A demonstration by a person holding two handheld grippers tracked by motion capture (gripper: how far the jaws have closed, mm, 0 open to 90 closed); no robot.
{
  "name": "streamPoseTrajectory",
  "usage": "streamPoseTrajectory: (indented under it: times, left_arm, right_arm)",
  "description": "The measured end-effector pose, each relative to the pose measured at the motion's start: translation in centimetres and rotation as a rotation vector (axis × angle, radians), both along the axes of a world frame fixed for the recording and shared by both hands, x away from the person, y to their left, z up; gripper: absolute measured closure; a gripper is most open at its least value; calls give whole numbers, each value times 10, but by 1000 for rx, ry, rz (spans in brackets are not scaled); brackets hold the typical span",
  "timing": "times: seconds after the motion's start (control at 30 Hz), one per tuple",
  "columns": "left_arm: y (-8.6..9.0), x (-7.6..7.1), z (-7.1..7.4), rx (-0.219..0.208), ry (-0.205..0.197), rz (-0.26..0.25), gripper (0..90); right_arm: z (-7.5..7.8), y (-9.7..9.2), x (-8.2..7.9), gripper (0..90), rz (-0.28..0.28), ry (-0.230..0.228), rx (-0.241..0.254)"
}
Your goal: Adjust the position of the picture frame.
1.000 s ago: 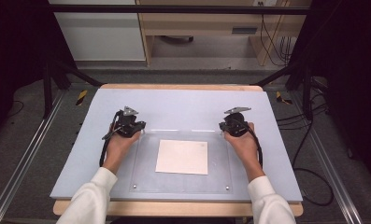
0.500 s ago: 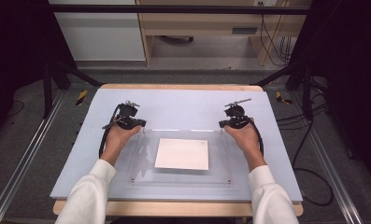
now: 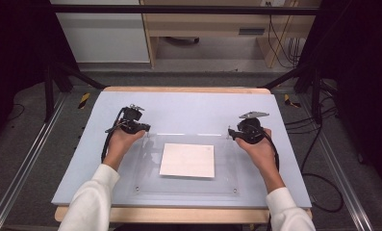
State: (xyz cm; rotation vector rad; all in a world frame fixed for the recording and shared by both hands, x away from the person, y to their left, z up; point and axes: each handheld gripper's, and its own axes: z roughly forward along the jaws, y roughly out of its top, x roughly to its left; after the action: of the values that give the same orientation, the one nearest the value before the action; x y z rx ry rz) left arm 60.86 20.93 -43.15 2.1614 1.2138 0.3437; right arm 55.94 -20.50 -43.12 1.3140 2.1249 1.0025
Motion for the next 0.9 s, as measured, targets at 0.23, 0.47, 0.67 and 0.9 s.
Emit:
streamPoseTrajectory:
  times: [0.23,0.47,0.67,0.9]
  left_arm:
    - [0,0,0,6,8,2,847]
    - [-1,0,-1,11,14,4,847]
    - [-2,-1,-1,18,16,4,846]
    - [-2,0,-2,23,27,4,845]
  right_arm:
    - [2,-9,-31,187,-9,-74,-8]
    - [-3,-19,-72,110,54,-119,-1]
    - [-6,-27,-98,165,52,-134,-37]
    - [-21,-32,-126,233,82,-136,-61]
